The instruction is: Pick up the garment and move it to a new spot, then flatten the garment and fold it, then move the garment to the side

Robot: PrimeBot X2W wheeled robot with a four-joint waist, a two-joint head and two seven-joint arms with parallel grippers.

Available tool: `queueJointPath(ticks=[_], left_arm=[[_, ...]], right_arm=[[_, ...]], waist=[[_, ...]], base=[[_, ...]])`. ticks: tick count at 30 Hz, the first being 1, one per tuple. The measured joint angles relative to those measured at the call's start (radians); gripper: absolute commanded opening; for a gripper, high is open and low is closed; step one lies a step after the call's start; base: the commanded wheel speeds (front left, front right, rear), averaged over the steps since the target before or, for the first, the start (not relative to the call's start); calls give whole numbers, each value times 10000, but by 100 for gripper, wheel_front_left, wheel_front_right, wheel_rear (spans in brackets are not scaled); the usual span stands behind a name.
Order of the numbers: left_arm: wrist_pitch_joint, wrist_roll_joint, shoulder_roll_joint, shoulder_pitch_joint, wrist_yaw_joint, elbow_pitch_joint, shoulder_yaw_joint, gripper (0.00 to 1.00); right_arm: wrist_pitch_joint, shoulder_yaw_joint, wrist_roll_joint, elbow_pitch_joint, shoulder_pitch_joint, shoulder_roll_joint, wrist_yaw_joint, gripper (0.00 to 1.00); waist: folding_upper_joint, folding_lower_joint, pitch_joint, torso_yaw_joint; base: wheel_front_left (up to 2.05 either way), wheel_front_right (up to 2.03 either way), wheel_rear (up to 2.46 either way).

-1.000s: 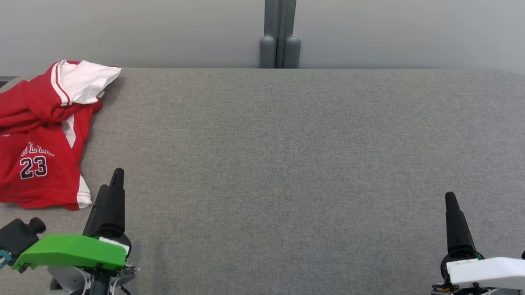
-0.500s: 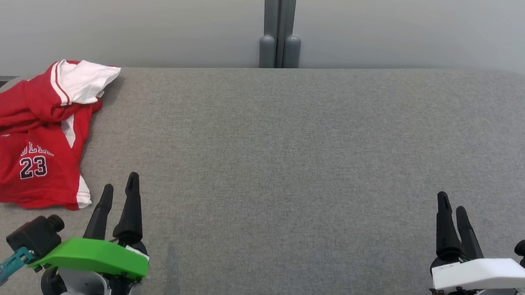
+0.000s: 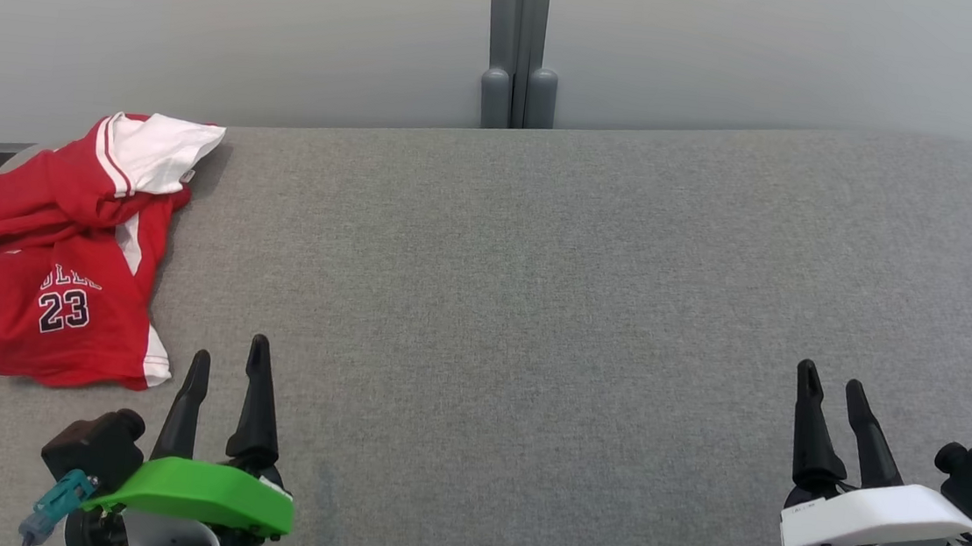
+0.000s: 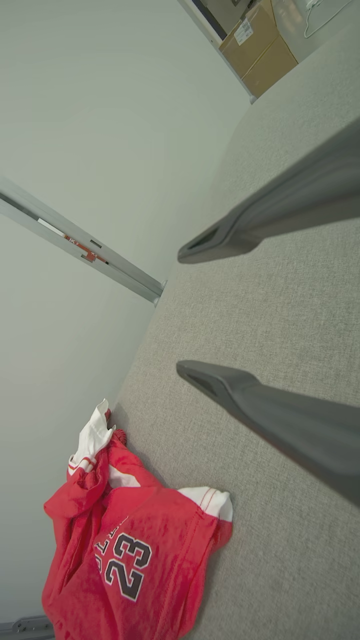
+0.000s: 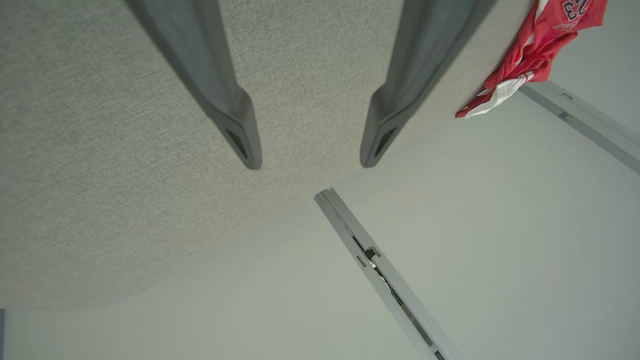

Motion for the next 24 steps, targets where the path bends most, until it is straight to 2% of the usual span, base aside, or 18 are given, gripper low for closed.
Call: queueJointPath(ticks=[24], left_arm=[[-591, 2027, 13, 121, 232, 698, -276, 100]], right_arm=[[-581, 198, -2970, 245, 18, -17, 0, 100]], waist=[[0, 0, -82, 62]], base=[[0, 0, 0]])
